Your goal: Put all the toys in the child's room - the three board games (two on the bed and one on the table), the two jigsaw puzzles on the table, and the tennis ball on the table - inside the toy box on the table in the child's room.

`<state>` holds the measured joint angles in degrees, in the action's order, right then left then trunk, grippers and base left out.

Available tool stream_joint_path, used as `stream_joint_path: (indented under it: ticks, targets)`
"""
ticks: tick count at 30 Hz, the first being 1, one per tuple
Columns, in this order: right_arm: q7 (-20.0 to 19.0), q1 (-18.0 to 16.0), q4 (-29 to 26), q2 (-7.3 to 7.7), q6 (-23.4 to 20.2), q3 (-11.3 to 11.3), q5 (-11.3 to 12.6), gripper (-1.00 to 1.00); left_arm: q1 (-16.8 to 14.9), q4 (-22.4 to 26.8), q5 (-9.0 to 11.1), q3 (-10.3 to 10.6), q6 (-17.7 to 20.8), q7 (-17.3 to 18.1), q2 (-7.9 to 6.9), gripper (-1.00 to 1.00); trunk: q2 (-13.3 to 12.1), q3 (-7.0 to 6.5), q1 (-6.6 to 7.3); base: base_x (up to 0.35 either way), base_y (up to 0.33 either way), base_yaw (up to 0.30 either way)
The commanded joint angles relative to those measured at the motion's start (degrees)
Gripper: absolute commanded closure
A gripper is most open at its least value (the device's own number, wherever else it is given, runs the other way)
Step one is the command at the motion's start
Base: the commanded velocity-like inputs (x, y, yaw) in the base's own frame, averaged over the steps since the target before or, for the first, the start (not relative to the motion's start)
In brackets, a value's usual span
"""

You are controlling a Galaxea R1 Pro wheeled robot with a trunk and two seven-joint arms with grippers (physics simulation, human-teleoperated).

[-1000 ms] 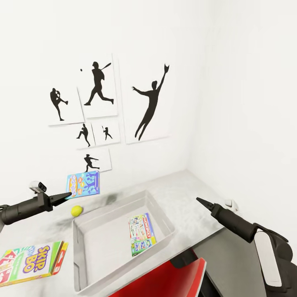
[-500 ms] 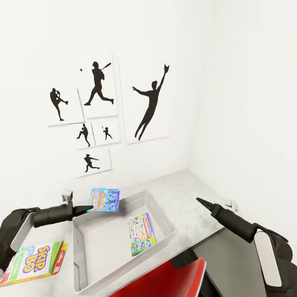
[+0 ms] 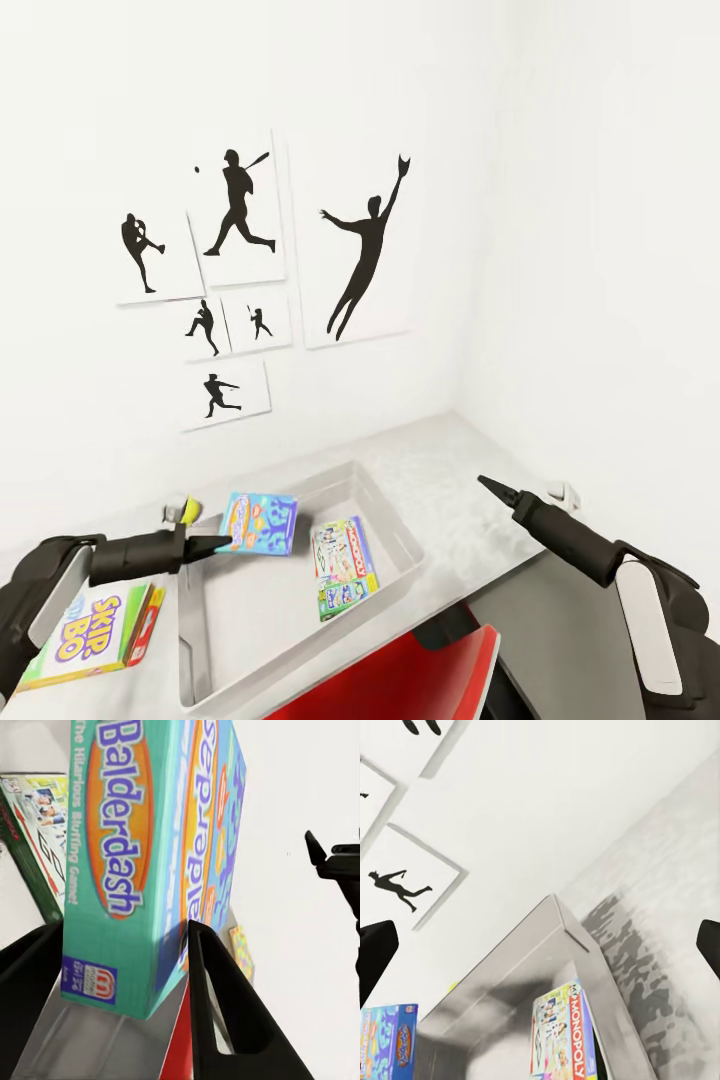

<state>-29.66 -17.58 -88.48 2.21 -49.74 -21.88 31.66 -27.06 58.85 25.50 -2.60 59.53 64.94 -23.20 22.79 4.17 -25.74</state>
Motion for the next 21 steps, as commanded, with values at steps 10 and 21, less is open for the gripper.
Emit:
stream_joint_path:
  ticks: [10,21]
  targets:
    - [-0.3,-0.1,0.0,-0.01,-0.1,-0.1,0.0,-1.0,1.2,-2.1,-0.6,0.0,0.2,-0.4,0.2,1.0,0.1,0.13,-0.04,0.0,0.0,0.0]
    - [-0.3,0.0,0.9,-0.01,-0.1,0.0,-0.2,-1.0,1.2,-4.1,-0.5,0.1,0.2,-6.2,0.78,1.0,0.1,0.13,-0.04,0.0,0.0,0.0]
